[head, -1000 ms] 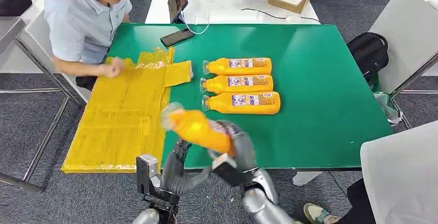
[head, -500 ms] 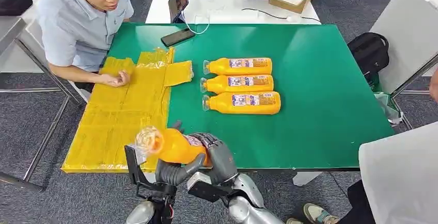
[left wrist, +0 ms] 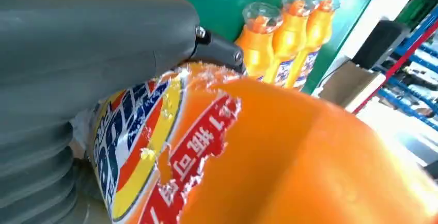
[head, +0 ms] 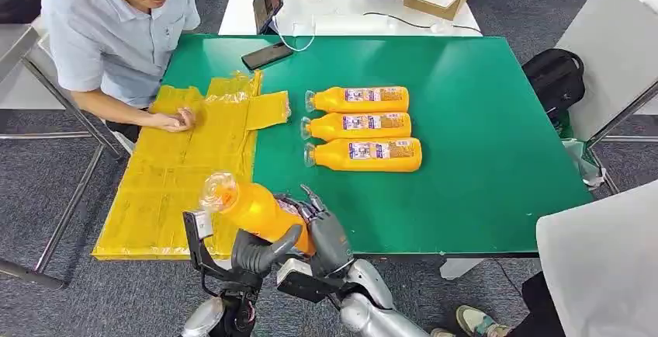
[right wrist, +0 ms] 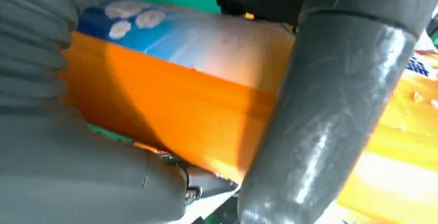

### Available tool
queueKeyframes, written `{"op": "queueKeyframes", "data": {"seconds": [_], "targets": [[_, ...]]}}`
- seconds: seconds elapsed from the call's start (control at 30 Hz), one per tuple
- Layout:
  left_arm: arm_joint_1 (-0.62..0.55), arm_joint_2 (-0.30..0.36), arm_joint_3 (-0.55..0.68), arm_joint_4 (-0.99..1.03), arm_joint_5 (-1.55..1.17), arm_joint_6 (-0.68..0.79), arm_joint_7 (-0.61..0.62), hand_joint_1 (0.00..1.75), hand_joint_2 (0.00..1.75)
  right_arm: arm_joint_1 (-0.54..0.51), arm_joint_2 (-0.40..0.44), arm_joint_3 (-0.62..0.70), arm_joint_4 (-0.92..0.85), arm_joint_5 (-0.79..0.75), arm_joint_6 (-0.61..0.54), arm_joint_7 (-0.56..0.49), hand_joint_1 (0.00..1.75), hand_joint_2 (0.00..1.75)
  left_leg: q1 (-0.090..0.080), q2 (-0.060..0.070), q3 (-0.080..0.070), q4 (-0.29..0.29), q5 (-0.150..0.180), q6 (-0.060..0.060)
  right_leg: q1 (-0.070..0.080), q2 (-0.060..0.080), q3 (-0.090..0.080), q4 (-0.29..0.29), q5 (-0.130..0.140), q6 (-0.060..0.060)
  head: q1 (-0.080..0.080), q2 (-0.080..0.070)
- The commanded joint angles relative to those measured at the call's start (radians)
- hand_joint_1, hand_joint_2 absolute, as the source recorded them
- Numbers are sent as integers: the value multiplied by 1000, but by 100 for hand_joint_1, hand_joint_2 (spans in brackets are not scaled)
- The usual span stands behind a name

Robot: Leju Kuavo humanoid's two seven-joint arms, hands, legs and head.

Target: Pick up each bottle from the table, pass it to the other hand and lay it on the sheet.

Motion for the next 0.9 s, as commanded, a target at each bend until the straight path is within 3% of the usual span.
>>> {"op": "queueKeyframes", "data": {"seconds": [0.03, 0.07, 0.13, 0.33, 0.4, 0.5, 0.57, 0.77, 0.83, 0.9], "targets": [[-34, -16, 154, -7, -236, 388, -157, 175, 175, 87, -36, -18, -101, -44, -166, -86, 0, 0, 1, -2, 1, 0, 0, -1, 1, -2, 2, 0, -1, -2, 0, 0], [-46, -58, 254, 53, -374, 412, -211, 175, 175, 112, -33, -56, -140, -20, -173, -99, 0, 0, 2, -3, 1, 0, -1, -2, 3, -4, 3, -1, -2, -3, 0, 0], [-77, -83, 371, 108, -472, 412, -256, 175, 175, 141, -31, -92, -204, 20, -173, -99, 0, 0, 2, -4, 3, -1, 0, -2, 2, -5, 4, -1, -1, -3, 1, 0], [-96, -65, 408, 123, -476, 412, -244, 175, 175, 161, -24, -109, -241, 46, -173, -99, 0, 0, 2, 0, 2, 0, 0, -2, 2, -1, 2, -1, 0, -2, 0, 0], [-103, -105, 500, 132, -559, 412, -249, 175, 175, 176, -22, -117, -266, 53, -173, -99, 0, 0, 2, 0, 1, 0, 0, -2, 2, -1, 1, 0, 0, -3, 0, 0], [-161, -63, 518, 158, -510, 412, -216, 175, 175, 187, -22, -102, -276, 20, -173, -99, 0, 0, 2, -3, 0, 0, 0, -1, 2, -4, 1, 0, -1, -2, 0, 0], [-218, -45, 576, 272, -884, 412, -203, 175, 175, 190, -25, -91, -276, -1, -173, -99, 0, 0, 2, -2, 1, 0, 0, -2, 2, -3, 2, 0, -1, -2, 0, 0], [-304, -14, 574, 471, -1150, 412, -138, 175, 175, 184, -50, -50, -289, -51, -173, -99, 0, 0, 2, -3, 3, -1, 0, -2, 2, -4, 4, -1, -1, -3, 0, 0], [-377, 44, 479, 634, -1486, 408, 9, 175, 175, 170, -55, -26, -288, -71, -167, -99, 0, 0, 2, 0, 3, -1, 1, -3, 2, -3, 4, -1, 0, -3, 0, 0], [-458, 83, 394, 788, -1569, 353, 109, 175, 175, 163, -49, -20, -280, -86, -153, -99, 0, 0, 2, -1, 3, -2, 2, -2, 1, -3, 3, -1, 0, -2, 0, 0]]}}
